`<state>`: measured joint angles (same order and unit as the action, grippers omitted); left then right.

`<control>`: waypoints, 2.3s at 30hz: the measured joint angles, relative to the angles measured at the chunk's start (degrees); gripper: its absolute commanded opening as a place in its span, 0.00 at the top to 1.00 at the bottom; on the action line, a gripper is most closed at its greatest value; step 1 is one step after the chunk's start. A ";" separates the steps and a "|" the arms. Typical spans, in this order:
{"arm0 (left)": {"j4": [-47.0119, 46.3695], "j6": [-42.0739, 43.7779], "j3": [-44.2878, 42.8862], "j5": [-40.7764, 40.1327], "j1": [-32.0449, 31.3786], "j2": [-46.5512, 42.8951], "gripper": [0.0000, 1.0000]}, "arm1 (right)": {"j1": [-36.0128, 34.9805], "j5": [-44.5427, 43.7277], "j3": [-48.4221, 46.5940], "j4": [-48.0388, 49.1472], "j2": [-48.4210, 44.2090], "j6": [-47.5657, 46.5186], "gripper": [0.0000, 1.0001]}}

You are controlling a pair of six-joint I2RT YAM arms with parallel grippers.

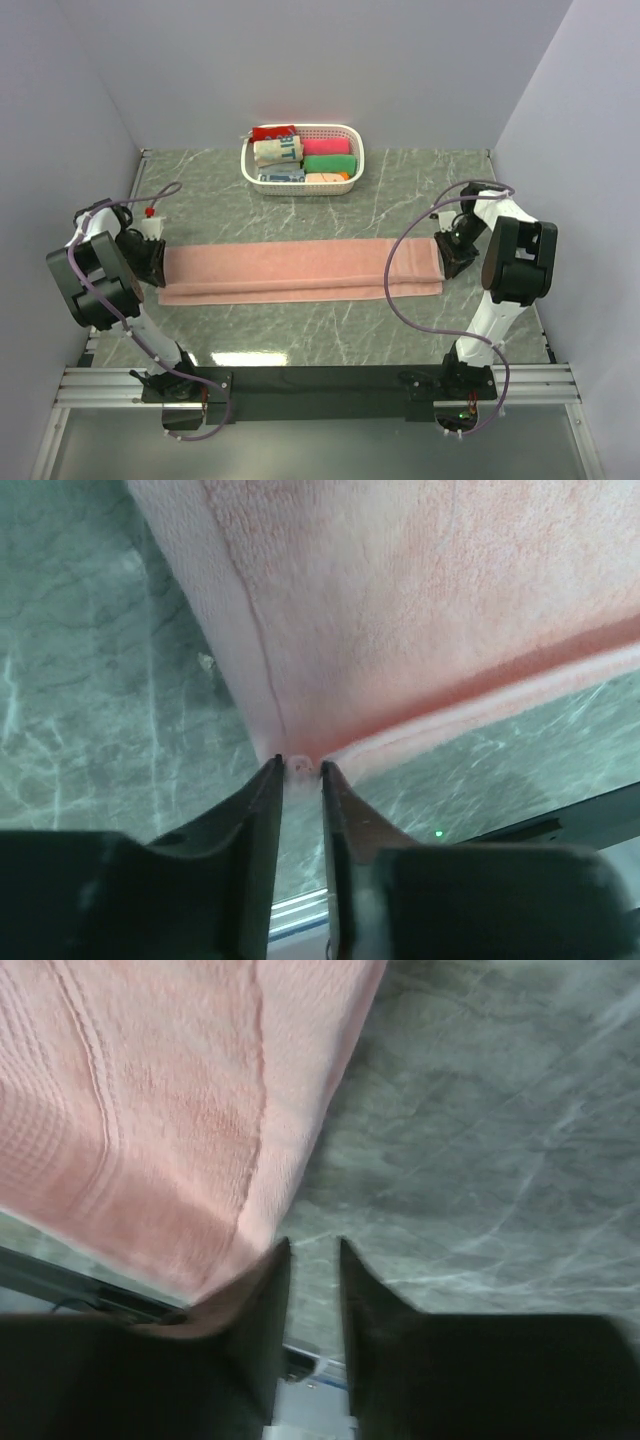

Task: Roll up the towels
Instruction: Fold the towel

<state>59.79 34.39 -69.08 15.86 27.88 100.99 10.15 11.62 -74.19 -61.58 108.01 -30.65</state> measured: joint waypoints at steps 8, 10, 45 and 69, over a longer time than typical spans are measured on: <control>5.55 4.26 -7.02 1.53 0.81 -3.30 0.52 | 0.02 1.68 -4.79 -5.53 -6.58 -2.58 0.58; 6.54 5.03 -10.49 3.17 0.81 -4.66 0.53 | -0.07 3.23 -8.37 -6.45 -7.69 -2.73 0.60; -13.49 -14.23 -3.96 14.32 -2.84 4.70 0.89 | -7.08 9.31 -11.65 3.74 8.96 13.79 0.98; -24.41 -22.27 -2.49 10.93 -3.10 7.93 0.95 | -6.03 4.07 -17.68 8.00 14.36 16.31 1.00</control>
<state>35.38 12.12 -71.57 26.79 24.77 108.92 4.12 15.68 -91.88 -53.58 122.37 -14.35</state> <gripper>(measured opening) 0.062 0.006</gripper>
